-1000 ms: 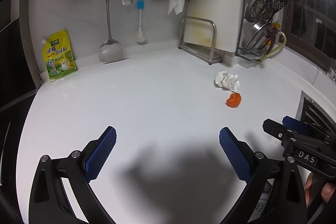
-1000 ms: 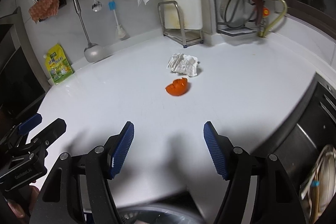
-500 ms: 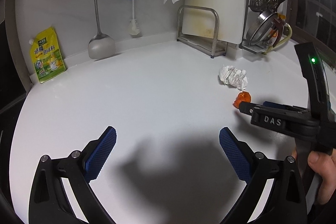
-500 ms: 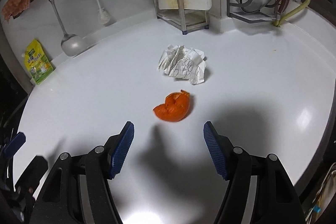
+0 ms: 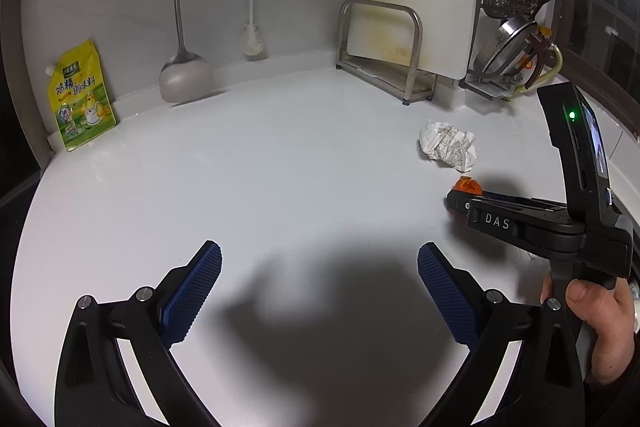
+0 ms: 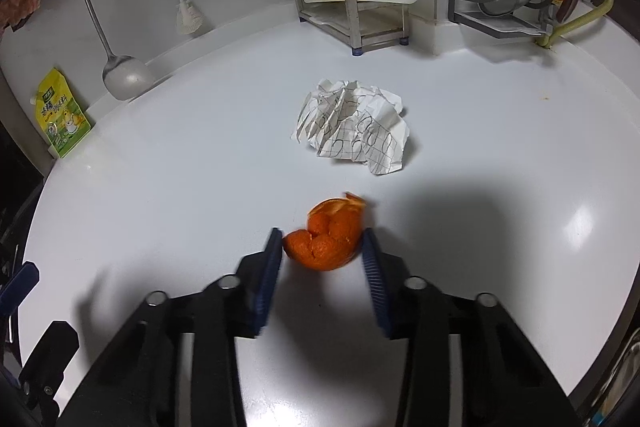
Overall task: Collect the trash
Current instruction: 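Grasp the orange peel piece with the right tool, then grasp the crumpled white paper with the left tool while the right tool holds the peel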
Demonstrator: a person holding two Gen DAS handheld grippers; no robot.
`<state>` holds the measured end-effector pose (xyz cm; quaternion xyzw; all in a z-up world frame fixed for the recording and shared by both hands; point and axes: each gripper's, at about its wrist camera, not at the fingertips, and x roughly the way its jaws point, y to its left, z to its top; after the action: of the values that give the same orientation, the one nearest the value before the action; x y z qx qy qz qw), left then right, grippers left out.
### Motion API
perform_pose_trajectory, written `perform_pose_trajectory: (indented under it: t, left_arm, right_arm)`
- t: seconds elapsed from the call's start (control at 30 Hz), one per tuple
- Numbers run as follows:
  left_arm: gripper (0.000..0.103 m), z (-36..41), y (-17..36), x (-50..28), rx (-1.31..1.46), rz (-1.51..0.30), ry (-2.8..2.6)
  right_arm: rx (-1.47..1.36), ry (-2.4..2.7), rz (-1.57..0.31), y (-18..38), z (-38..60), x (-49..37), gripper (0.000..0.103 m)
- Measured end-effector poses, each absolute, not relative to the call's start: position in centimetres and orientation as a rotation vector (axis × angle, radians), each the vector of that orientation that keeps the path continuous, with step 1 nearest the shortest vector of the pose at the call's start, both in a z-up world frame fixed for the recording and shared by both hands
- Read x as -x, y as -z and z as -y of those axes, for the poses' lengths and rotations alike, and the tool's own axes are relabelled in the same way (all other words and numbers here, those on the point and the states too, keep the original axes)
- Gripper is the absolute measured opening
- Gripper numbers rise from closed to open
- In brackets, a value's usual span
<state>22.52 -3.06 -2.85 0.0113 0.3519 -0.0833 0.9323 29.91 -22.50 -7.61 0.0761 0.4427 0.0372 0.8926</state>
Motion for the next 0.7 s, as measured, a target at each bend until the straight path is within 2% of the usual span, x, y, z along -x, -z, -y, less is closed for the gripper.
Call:
perform_pose_trajectory:
  t: [0.13, 0.7]
  left_arm:
    - [0.097, 3.5, 2.7, -22.6, -0.034, -0.711, 0.163]
    - [0.097, 12.2, 2.6, -27.6, -0.039, -0.746, 0.29]
  right_arm:
    - [-0.181, -0.087, -0.909, 7.4, 23.3, -29.4, 0.025]
    - [-0.288, 0.051, -0.799, 5.6, 33.8, -25.3, 0.024]
